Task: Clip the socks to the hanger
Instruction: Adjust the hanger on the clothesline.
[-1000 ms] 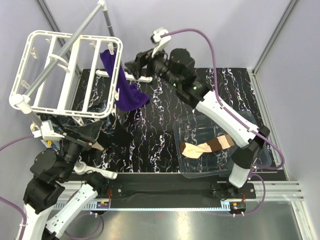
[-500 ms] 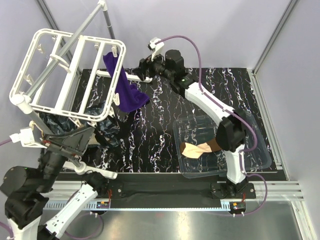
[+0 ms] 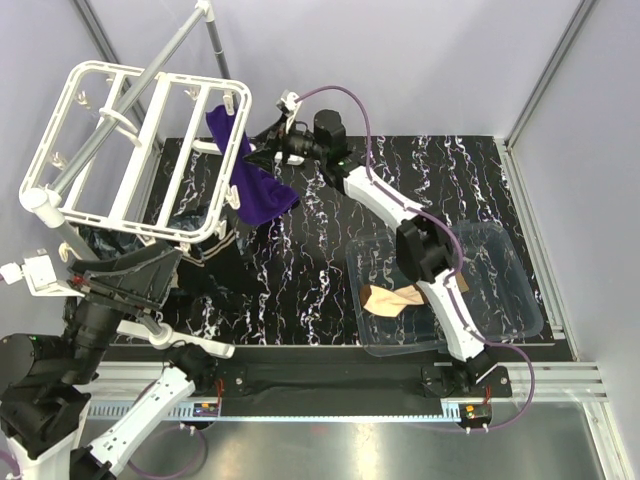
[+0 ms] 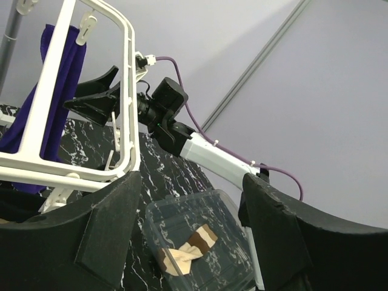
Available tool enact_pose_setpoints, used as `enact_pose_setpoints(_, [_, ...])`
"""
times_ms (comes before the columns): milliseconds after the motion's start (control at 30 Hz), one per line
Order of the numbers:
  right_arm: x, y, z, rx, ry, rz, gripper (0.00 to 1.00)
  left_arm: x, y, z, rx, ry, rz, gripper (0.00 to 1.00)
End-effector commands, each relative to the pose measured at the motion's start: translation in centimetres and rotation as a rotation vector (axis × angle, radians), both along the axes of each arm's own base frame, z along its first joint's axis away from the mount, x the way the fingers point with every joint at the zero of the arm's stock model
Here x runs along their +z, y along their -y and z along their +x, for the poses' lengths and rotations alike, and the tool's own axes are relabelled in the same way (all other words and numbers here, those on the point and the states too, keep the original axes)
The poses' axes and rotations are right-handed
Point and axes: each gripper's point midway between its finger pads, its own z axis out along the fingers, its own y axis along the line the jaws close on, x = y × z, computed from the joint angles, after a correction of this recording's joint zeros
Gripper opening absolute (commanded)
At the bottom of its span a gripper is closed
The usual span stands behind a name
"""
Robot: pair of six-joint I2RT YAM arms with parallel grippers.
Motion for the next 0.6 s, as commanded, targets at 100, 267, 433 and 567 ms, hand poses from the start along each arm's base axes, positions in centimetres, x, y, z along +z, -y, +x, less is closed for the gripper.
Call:
enact_pose_setpoints(100, [6.2,-1.3,0.0,0.057,0.048,0.207,0.83,1.0,-0.1,0.7,0.028,0.043,0.0,0.73])
enact_pose_setpoints(267, [9.0,-1.2,0.0,0.06,0.067,0.295,0.68,0.3,0.4,1.5,0.026,0.025,-0.017,0.73])
enact_pose_setpoints(433, [10.5,-1.0,0.1,0.036,0.073,0.338,0.5,0.3,1.4,2.5,0.008,0.013,-0.031,0.72])
enact_pose_setpoints(567, [11.8,-0.6,0.1,0.023,0.074,0.367,0.23,0.7,2.1,2.9,-0.014,0.009,-0.038,0.71])
